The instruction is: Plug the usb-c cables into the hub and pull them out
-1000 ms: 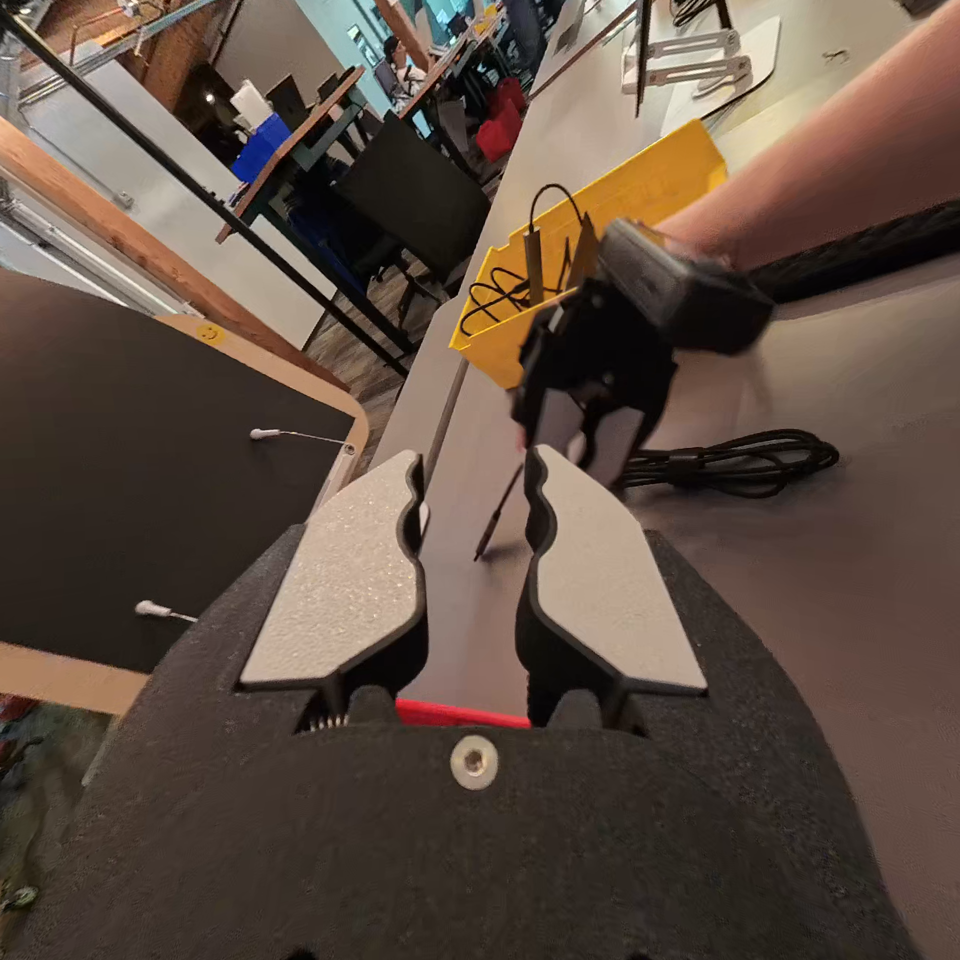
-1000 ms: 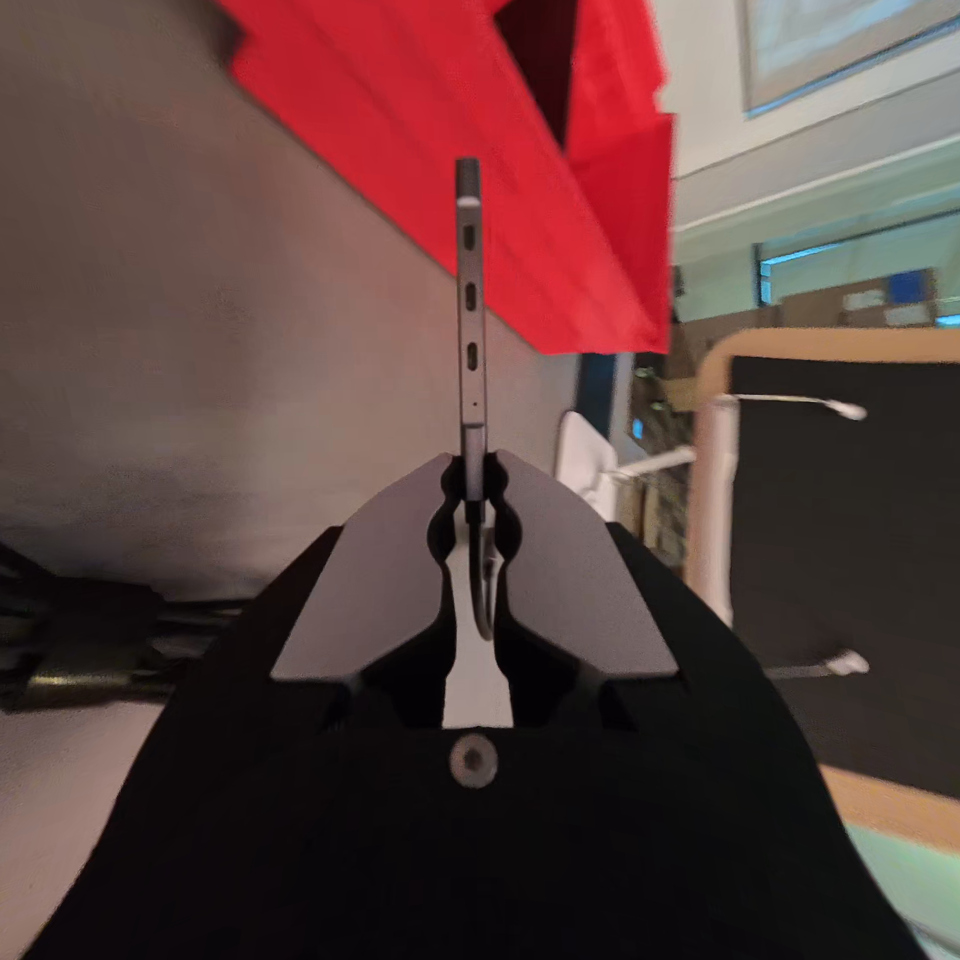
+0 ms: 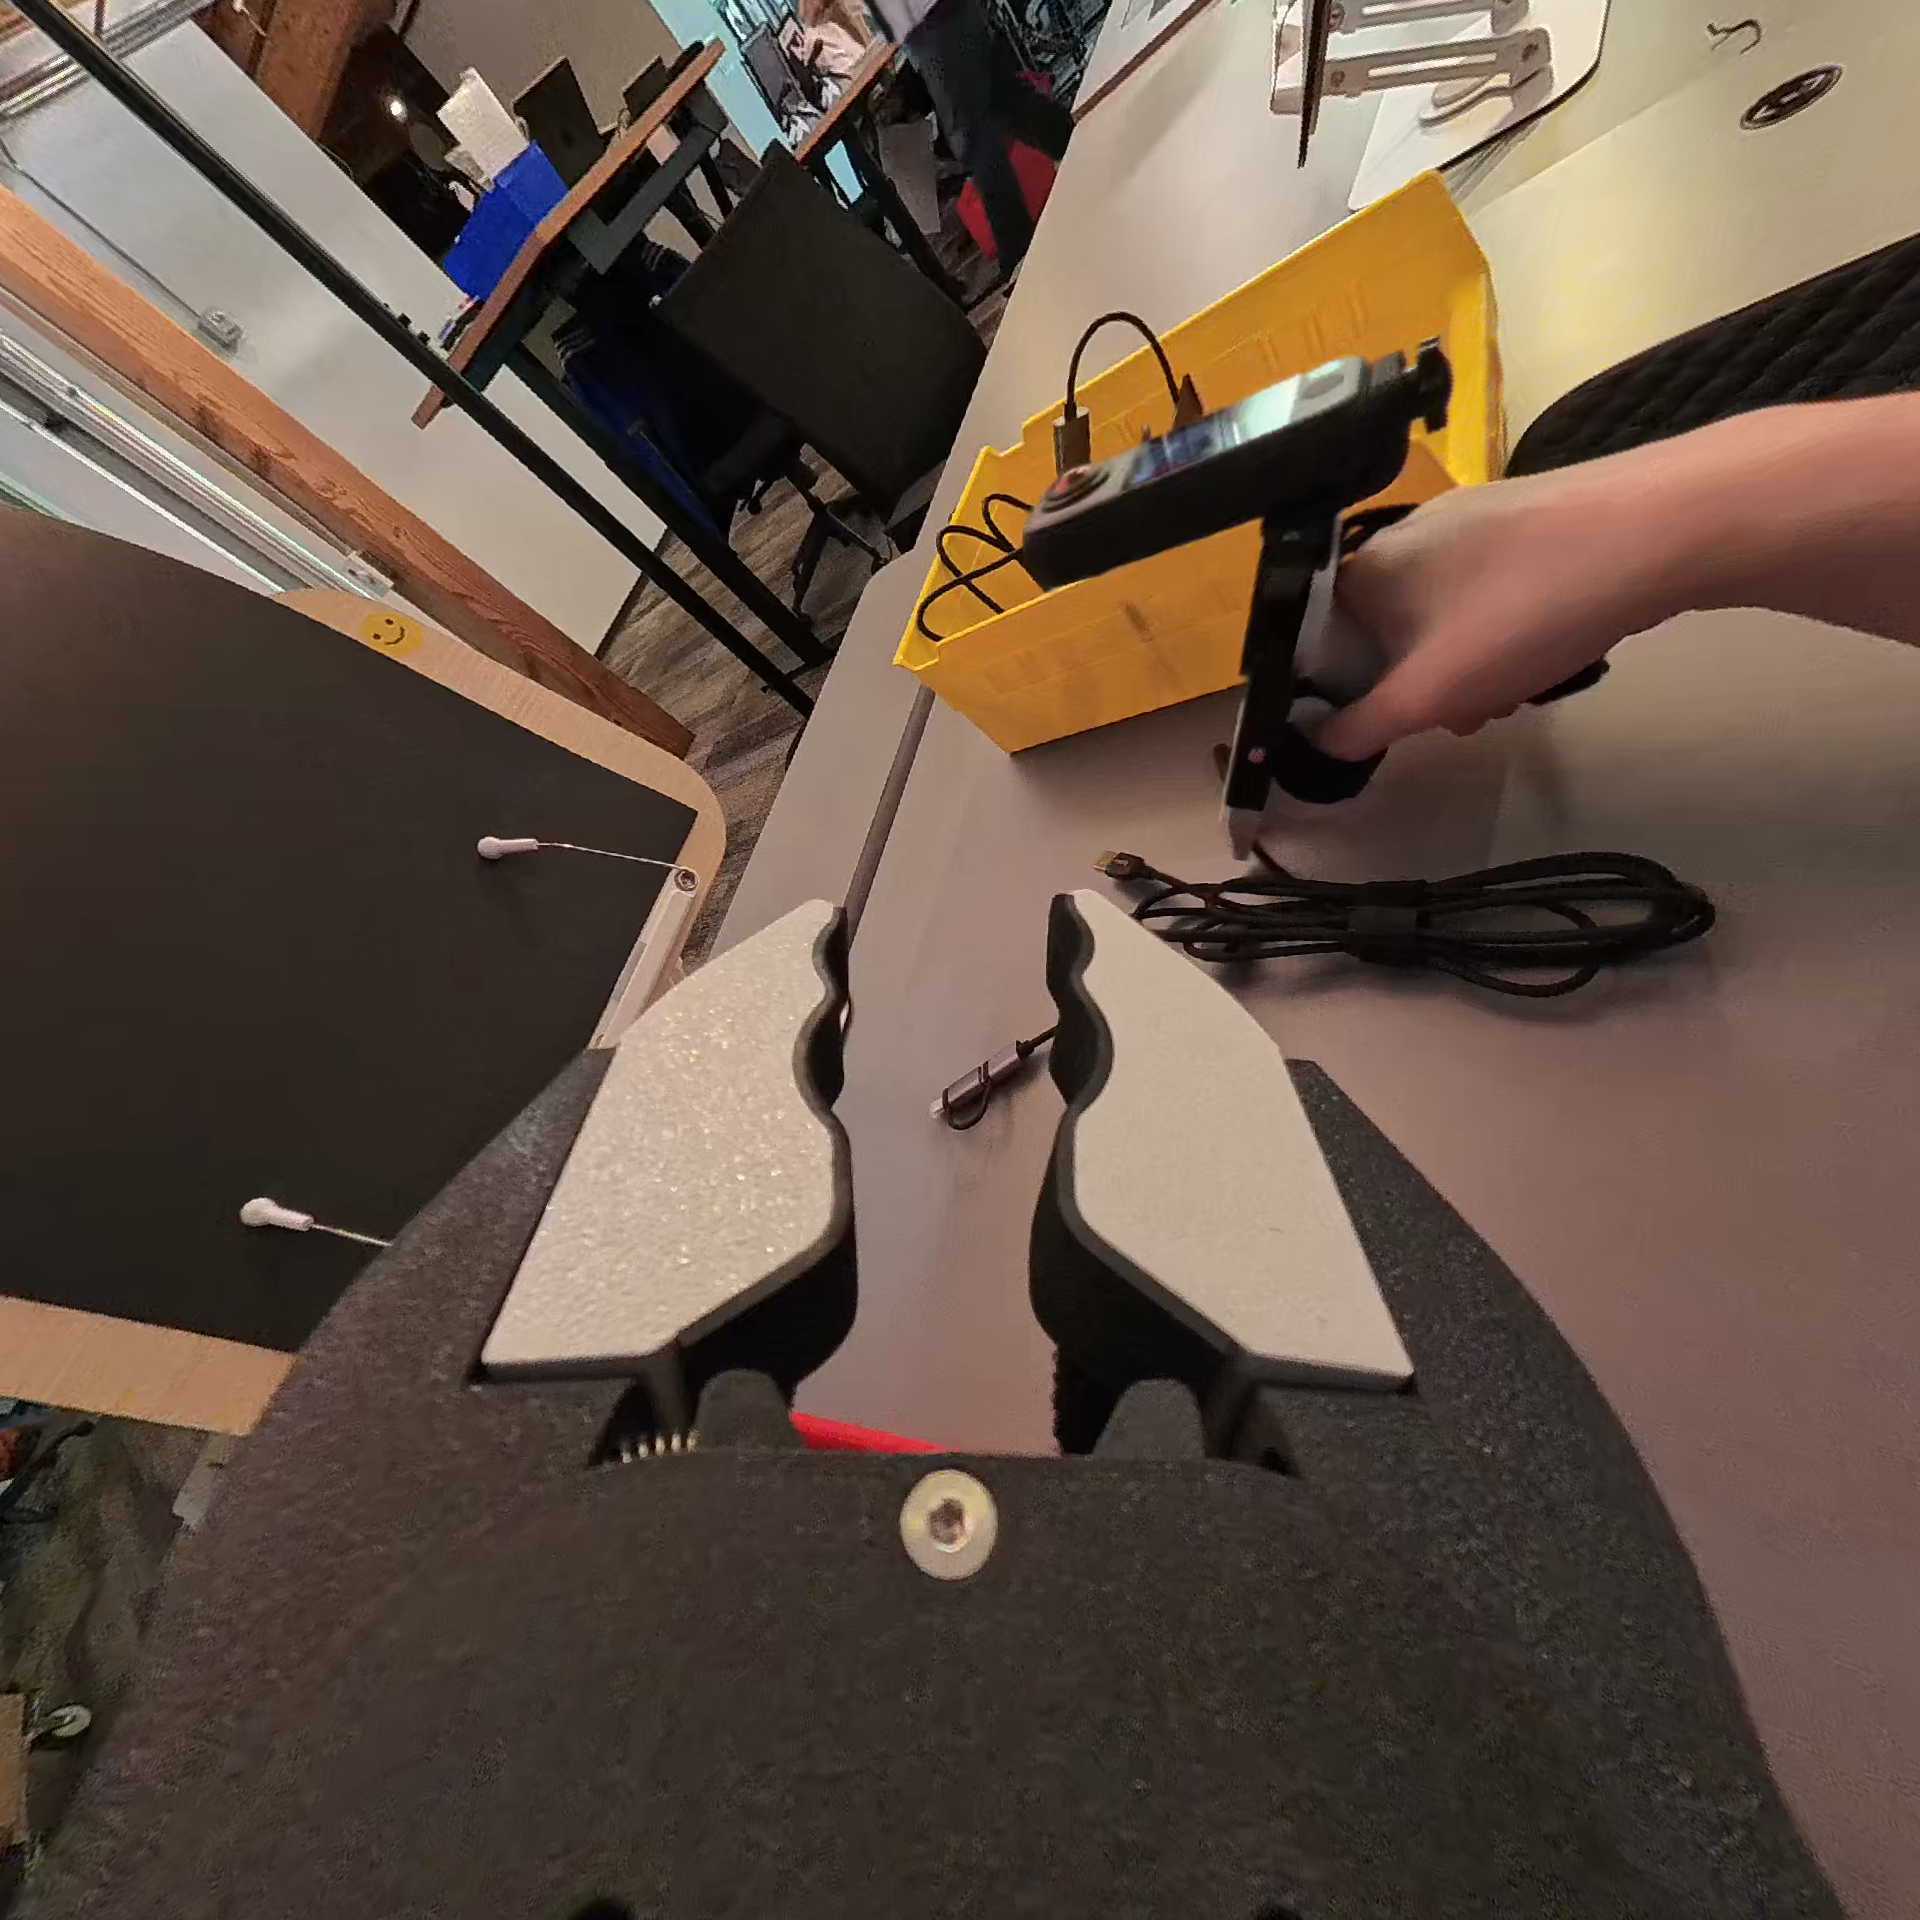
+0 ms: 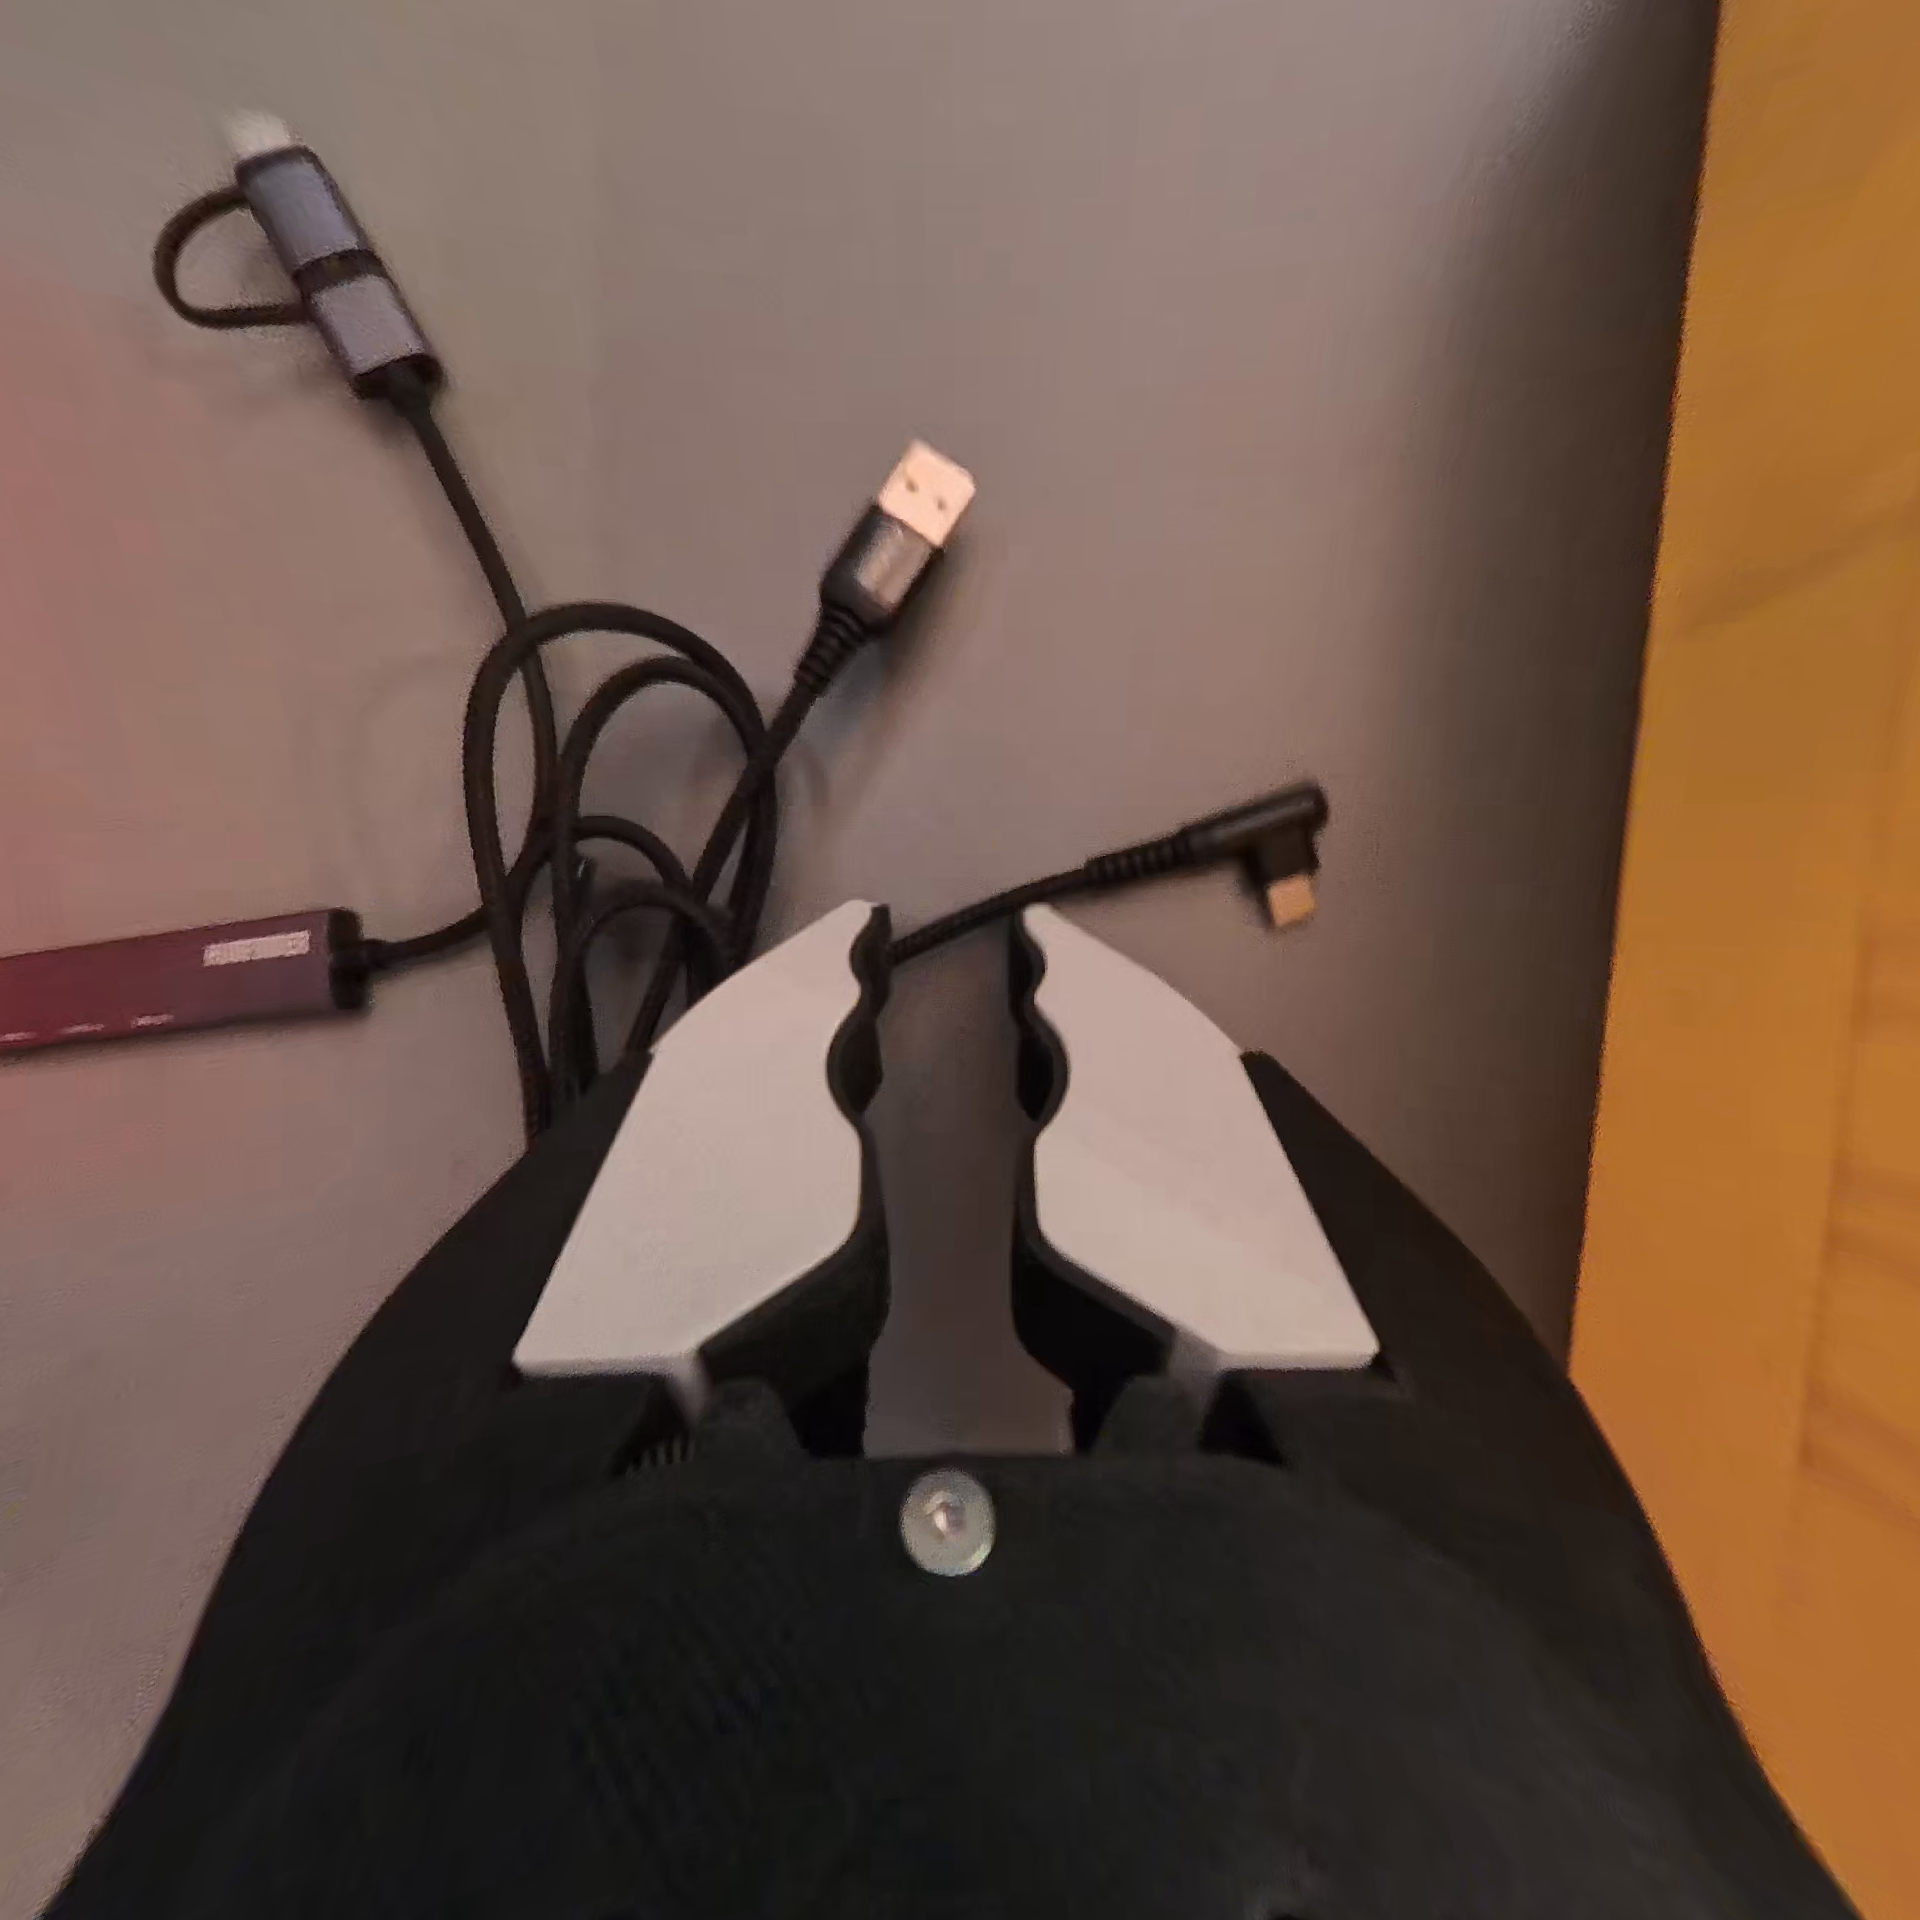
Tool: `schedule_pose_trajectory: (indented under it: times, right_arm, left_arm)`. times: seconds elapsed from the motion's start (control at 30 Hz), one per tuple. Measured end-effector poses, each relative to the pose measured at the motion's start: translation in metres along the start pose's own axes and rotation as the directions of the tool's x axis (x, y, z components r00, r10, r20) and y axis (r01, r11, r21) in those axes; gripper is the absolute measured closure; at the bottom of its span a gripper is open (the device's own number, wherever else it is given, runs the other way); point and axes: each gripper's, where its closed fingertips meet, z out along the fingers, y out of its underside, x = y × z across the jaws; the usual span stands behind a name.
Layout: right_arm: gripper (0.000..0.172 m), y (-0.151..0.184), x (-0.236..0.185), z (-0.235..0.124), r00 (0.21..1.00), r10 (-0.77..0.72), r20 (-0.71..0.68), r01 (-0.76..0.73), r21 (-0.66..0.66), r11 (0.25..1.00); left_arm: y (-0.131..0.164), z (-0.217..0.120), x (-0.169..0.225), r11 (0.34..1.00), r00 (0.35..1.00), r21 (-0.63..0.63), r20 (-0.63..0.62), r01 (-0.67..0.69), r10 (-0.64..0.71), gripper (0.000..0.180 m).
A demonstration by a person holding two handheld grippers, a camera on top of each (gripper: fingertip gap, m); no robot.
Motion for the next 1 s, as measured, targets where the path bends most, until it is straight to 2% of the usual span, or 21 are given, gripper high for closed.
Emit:
schedule_pose_trajectory:
  times: [0.1,0.23,0.33,0.47,0.5,0.6,0.67,0.73,0.87,0.93,1.0]
  right_arm:
    - [0.155,-0.005,-0.001,0.006,0.992,-0.107,-0.059,0.105,-0.043,0.994]
    - [0.163,-0.014,-0.005,0.01,0.978,-0.206,-0.015,0.206,-0.011,0.978]
    - [0.167,-0.029,-0.012,-0.008,0.962,-0.269,0.038,0.261,0.142,0.955]
    - [0.167,-0.051,-0.037,-0.054,0.849,-0.525,0.067,0.455,0.413,0.789]
    - [0.167,-0.053,-0.047,-0.067,0.808,-0.581,0.094,0.475,0.478,0.739]
    - [0.167,-0.038,-0.084,-0.103,0.587,-0.793,0.159,0.539,0.654,0.53]
    - [0.167,-0.021,-0.101,-0.117,0.45,-0.864,0.227,0.55,0.692,0.468]
    - [0.167,-0.008,-0.111,-0.127,0.34,-0.888,0.31,0.547,0.702,0.455]
    - [0.167,0.013,-0.126,-0.154,0.097,-0.854,0.511,0.544,0.691,0.476]
    - [0.167,0.02,-0.131,-0.165,-0.009,-0.82,0.573,0.556,0.684,0.472]
    - [0.167,0.025,-0.136,-0.17,-0.081,-0.792,0.605,0.588,0.671,0.452]
  left_arm:
    - [0.0,0.004,0.003,1.0,1.0,-0.001,-0.013,-0.002,0.002,0.145]
    - [0.008,0.011,0.005,0.998,1.0,-0.058,-0.01,-0.023,0.022,0.145]
    - [0.017,0.016,0.002,0.995,1.0,-0.099,0.009,-0.01,0.011,0.145]
    - [0.017,0.021,0.0,0.997,0.999,-0.073,0.01,0.034,-0.033,0.147]
    - [0.017,0.022,-0.001,0.997,0.999,-0.062,0.01,0.041,-0.04,0.147]
    - [0.014,0.026,0.005,1.0,1.0,-0.024,-0.014,0.01,-0.01,0.148]
    - [0.003,0.027,0.017,0.999,0.998,0.033,-0.055,-0.038,0.04,0.15]
    - [-0.009,0.028,0.026,0.994,0.994,0.081,-0.071,-0.078,0.084,0.15]
    - [-0.032,0.029,0.045,0.98,0.983,0.162,-0.117,-0.12,0.139,0.145]
    - [-0.041,0.027,0.05,0.975,0.982,0.197,-0.135,-0.103,0.131,0.143]
    - [-0.047,0.025,0.055,0.973,0.979,0.223,-0.176,-0.062,0.103,0.142]
